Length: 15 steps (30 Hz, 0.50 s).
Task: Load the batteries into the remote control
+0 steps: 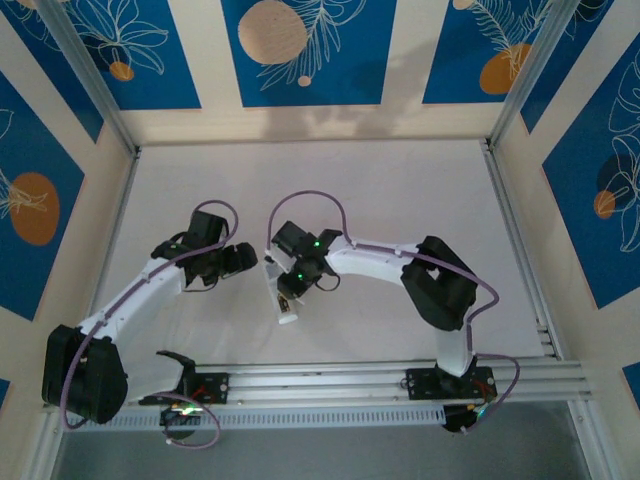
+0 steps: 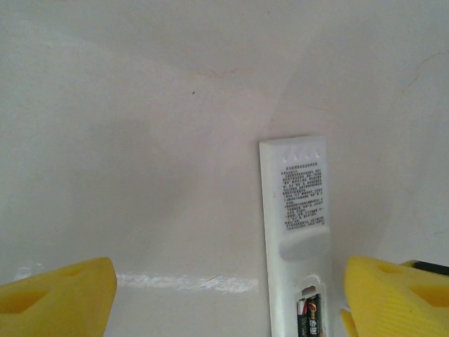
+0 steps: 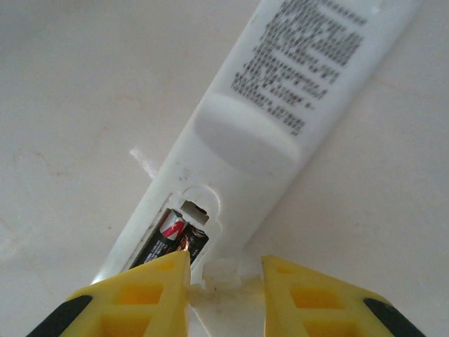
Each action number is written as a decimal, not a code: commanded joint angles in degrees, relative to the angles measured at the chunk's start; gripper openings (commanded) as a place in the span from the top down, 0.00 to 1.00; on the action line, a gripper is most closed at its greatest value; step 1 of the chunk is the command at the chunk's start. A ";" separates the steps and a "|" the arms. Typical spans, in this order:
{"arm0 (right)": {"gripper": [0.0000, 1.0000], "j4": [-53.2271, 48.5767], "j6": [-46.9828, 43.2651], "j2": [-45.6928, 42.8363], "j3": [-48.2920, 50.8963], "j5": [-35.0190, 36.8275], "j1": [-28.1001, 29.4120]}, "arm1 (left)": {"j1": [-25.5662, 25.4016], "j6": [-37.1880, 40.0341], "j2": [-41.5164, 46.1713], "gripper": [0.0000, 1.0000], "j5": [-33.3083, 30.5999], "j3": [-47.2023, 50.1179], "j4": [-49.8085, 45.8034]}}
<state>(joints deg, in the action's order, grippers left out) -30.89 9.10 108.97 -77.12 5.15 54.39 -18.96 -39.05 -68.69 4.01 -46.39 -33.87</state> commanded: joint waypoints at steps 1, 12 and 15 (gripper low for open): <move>0.74 -1.46 6.82 -3.74 -0.78 2.07 -0.23 | 0.59 -0.26 1.66 0.16 -1.21 -1.06 -1.66; 0.73 -7.12 35.82 -4.12 -6.98 15.40 5.12 | 0.59 3.03 12.25 0.05 -8.49 1.22 -2.24; 0.73 -8.25 40.54 -1.52 -9.00 17.89 6.79 | 0.66 6.83 16.35 0.00 -8.25 2.09 -1.73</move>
<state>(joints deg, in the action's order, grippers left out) -36.77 40.99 105.67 -83.53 18.15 59.90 -18.96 -36.32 -55.07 -2.66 -45.52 -35.55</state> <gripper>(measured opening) 0.277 0.996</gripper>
